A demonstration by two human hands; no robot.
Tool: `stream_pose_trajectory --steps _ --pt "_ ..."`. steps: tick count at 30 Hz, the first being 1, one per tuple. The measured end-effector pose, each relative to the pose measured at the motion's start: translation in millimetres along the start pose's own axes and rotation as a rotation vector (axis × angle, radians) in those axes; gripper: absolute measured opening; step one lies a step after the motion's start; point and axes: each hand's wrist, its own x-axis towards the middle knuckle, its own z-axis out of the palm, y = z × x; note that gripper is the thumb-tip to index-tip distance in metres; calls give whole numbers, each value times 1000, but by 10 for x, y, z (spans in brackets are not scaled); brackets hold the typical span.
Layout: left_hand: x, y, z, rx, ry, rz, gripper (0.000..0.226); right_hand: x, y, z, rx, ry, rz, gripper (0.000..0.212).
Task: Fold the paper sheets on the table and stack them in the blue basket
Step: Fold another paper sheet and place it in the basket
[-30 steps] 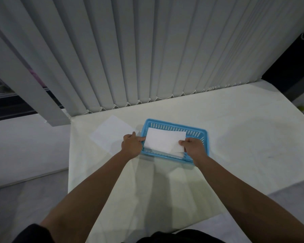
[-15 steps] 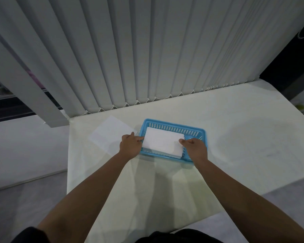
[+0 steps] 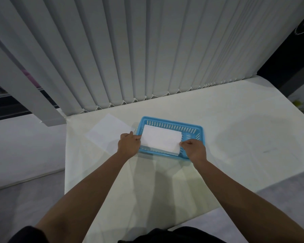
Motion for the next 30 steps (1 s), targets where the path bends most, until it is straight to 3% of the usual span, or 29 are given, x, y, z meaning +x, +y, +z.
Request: stream_pose_trajectory --steps 5,9,12,25,30 --pt "-65 9 16 89 56 58 40 -23 59 31 -107 6 -84 17" --pt "-145 49 -21 7 71 189 63 -74 84 18 -545 1 -462 52" --pt "-192 92 -30 119 -1 311 76 -93 85 -3 -788 -85 -556 62" --pt "-129 69 -75 139 -27 305 56 -53 36 -38 -854 -95 -645 43" --pt "-156 48 -107 140 -18 346 61 -62 33 -17 -799 -42 -712 53"
